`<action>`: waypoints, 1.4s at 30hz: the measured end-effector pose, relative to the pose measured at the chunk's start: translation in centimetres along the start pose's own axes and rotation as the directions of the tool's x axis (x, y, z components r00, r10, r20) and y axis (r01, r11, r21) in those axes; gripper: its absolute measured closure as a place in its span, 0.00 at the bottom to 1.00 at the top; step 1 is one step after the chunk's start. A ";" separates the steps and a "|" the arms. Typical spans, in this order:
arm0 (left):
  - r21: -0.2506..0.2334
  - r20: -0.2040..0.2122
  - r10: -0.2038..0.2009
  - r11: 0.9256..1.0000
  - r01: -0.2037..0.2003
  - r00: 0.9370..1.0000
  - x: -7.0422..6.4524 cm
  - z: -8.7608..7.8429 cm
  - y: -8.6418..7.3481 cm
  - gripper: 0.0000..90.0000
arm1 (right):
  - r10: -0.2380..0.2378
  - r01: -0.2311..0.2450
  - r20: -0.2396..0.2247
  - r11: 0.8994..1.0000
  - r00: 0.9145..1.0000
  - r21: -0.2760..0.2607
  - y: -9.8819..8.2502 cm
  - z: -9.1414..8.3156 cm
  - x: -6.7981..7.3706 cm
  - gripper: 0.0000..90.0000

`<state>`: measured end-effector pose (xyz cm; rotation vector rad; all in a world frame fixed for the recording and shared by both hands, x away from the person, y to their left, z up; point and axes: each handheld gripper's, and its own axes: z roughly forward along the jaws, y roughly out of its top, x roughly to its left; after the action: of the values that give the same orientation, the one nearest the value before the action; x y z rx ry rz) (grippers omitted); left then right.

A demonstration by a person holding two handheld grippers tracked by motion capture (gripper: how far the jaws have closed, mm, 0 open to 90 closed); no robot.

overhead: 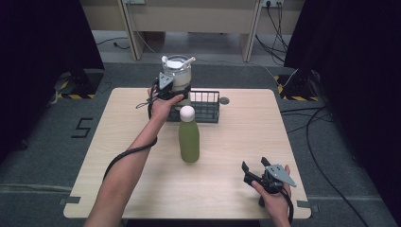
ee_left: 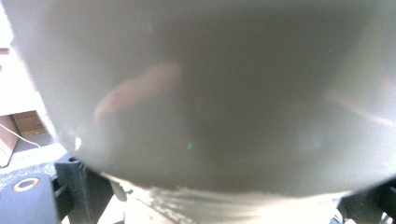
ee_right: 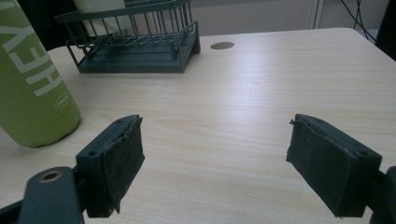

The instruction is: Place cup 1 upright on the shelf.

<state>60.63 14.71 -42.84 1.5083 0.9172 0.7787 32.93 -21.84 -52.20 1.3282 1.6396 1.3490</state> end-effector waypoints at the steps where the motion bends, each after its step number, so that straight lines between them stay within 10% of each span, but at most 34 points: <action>1: 0.003 -0.002 -0.003 1.000 0.003 1.000 0.0 0.1 -0.1 0.11 | 0.000 0.000 -0.001 1.000 1.000 0.000 0.0 0.0 0.0 0.20; 42: 0.009 -0.002 0.017 1.000 -0.017 1.000 -0.5 0.4 -1.4 0.04 | -0.012 0.012 -0.008 1.000 1.000 0.008 0.0 0.0 0.1 0.20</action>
<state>60.57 14.18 -44.23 1.5248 0.9121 0.7896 32.89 -21.79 -52.20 1.3171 1.6579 1.3431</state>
